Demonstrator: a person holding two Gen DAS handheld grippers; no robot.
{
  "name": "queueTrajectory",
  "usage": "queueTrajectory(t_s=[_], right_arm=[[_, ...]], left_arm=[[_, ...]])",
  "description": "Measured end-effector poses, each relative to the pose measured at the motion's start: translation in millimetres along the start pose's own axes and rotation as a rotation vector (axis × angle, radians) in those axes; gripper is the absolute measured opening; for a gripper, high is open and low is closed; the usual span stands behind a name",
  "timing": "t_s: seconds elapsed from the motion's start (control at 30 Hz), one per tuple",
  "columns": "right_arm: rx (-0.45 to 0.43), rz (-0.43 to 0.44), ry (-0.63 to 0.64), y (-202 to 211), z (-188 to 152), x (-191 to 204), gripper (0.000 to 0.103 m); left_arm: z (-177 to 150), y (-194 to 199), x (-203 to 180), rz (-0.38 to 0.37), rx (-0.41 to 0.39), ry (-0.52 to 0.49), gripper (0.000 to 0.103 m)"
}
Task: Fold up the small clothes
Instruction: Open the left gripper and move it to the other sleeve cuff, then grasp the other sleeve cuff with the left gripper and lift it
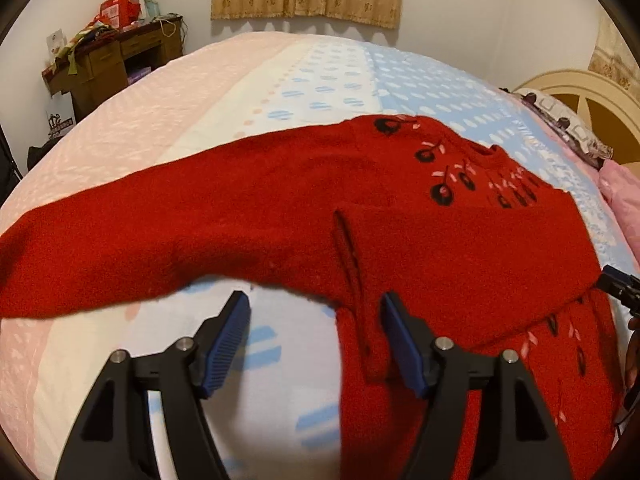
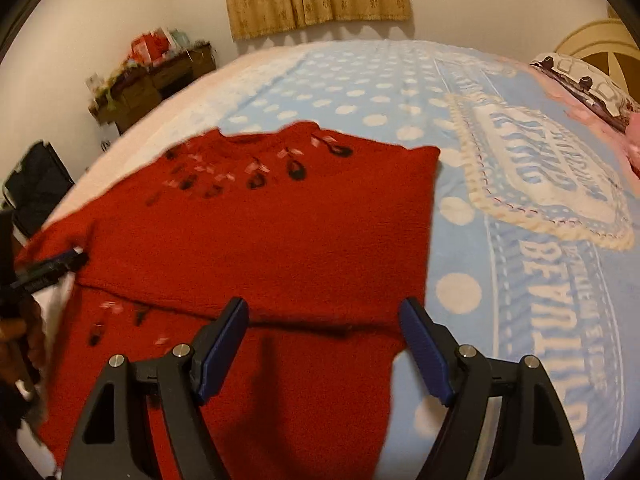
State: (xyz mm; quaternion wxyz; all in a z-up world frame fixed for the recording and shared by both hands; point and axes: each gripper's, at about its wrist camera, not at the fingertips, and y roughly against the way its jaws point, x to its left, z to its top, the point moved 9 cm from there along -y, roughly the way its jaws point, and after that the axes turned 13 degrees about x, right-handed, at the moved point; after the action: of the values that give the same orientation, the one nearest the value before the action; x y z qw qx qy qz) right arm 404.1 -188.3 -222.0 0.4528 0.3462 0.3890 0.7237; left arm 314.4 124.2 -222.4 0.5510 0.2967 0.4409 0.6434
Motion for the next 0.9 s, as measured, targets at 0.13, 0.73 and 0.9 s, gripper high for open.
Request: queueTrajectory(t_s=[0.13,0.73,0.9], right_arm=[[0.05,-0.001,0.03,-5.7,-15.4,23.7,0.078],[0.004,-0.038,0.121,21.8,-67.9,71.3,0.079],[-0.063,-0.037,0.117,36.7,-74.7,66.4,0.079]], left_arm=[[-12.8,-2.1,-2.4,0.057,-0.027,-0.036,0.083],[-48.0,45.6,113.8,0.227,-0.087,0.101,0.083],[-62.4,89.9,193.0,0.349,-0.165,0.221,0.083]])
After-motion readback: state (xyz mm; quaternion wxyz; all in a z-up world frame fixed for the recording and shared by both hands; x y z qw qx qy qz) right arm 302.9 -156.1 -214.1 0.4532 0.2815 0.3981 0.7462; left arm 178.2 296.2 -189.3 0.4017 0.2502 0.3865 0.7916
